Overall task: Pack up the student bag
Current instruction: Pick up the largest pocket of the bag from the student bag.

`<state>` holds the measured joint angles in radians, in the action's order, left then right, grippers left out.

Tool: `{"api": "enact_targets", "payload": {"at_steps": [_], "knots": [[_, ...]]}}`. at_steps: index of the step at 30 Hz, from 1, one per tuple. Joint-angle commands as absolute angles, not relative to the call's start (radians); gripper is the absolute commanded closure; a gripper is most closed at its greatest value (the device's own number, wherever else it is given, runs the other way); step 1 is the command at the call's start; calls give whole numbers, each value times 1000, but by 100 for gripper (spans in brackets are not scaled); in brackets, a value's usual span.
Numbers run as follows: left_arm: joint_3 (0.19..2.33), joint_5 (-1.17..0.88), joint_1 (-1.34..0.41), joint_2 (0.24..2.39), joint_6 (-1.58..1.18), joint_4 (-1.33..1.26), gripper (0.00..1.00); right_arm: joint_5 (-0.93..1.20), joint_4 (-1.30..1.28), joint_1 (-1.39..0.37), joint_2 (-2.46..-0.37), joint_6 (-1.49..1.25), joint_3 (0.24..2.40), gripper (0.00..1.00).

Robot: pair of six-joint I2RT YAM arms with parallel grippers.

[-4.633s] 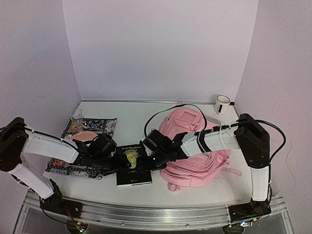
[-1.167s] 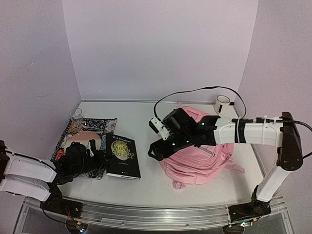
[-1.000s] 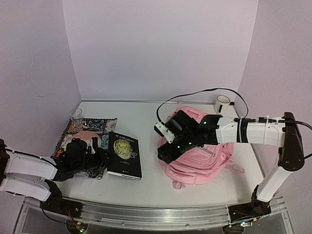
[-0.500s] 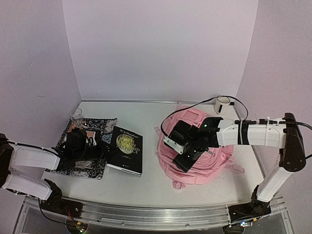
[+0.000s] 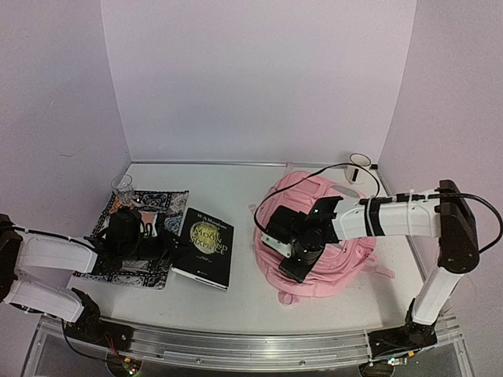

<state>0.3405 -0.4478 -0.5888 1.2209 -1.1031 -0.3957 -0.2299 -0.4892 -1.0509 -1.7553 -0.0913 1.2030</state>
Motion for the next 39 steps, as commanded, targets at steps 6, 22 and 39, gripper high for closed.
{"api": "enact_targets", "payload": {"at_steps": [6,22,39], "knots": [[432,-536,-584,1227,-1084,-523,100,-291,-546,-1063,-1773,-64,1213,70],[417,-670,-614,1172,-1140,-523,100,-578,-558,-1058,-1656,-99,1396,100],[613,-676,-820,1345,-1163,-602,100,-548,-437,-1057,-1594,-31,1494,100]]}}
